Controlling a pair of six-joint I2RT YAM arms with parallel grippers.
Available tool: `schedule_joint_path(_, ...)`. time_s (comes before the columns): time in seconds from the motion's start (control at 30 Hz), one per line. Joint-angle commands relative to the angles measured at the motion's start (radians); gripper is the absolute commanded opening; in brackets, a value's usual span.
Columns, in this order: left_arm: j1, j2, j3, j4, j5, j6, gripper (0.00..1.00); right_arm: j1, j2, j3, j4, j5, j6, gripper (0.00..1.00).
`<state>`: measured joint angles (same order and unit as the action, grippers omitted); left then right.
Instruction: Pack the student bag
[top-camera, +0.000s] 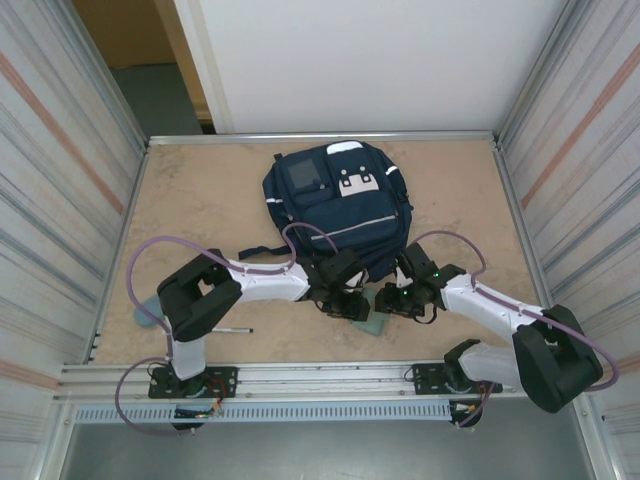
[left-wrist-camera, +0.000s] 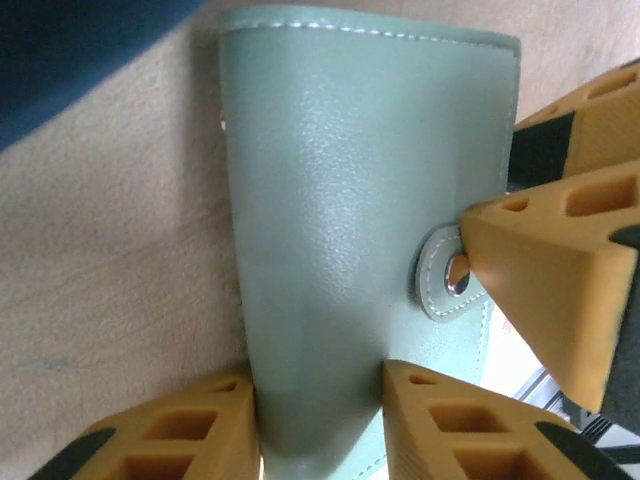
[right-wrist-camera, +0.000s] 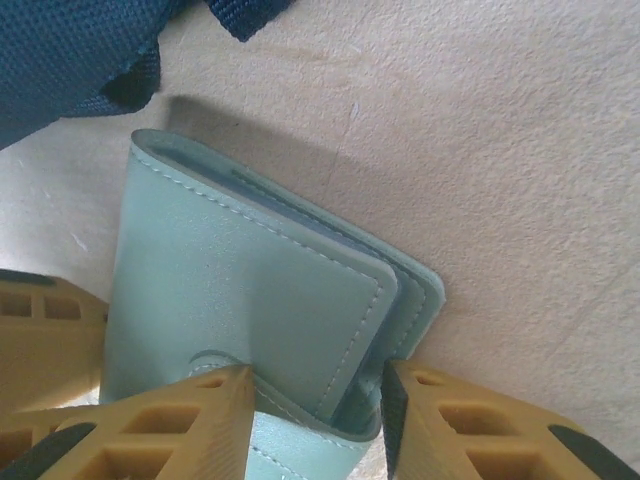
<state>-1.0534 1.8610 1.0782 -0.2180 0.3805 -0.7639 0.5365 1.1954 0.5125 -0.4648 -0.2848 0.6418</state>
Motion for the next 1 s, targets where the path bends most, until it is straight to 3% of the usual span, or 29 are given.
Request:
schedule_joint_path(0.0,0.004,-0.032,-0.034,0.115,0.068,-0.043,0.24,0.005,-0.009,-0.022,0.023,-0.015,-0.011,0.38)
schedule_joint_path(0.13,0.023,-0.099,-0.105,0.200,0.095,-0.066,0.06,-0.007,-0.083,-0.023,0.051,-0.065,0.002,0.41)
schedule_joint_path(0.2,0.031,-0.128,-0.131,0.220,0.101,-0.074,0.02,-0.032,-0.120,-0.013,0.043,-0.100,0.004,0.42)
schedule_joint_path(0.47,0.071,-0.346,-0.222,0.230,0.081,-0.029,0.00,-0.119,-0.367,0.062,-0.047,-0.134,-0.082,0.67)
schedule_joint_path(0.6,0.111,-0.498,-0.248,0.187,0.084,0.021,0.00,-0.125,-0.467,0.066,-0.011,-0.122,-0.070,0.73)
schedule_joint_path(0.7,0.125,-0.577,-0.235,0.143,0.117,0.054,0.00,-0.123,-0.497,0.036,0.124,-0.301,-0.084,0.74)
schedule_joint_path(0.87,0.168,-0.663,-0.276,0.201,0.188,0.010,0.00,-0.125,-0.458,0.057,0.303,-0.553,0.033,0.82)
schedule_joint_path(0.97,0.185,-0.673,-0.297,0.259,0.227,-0.025,0.00,-0.117,-0.422,0.069,0.385,-0.600,0.105,0.84)
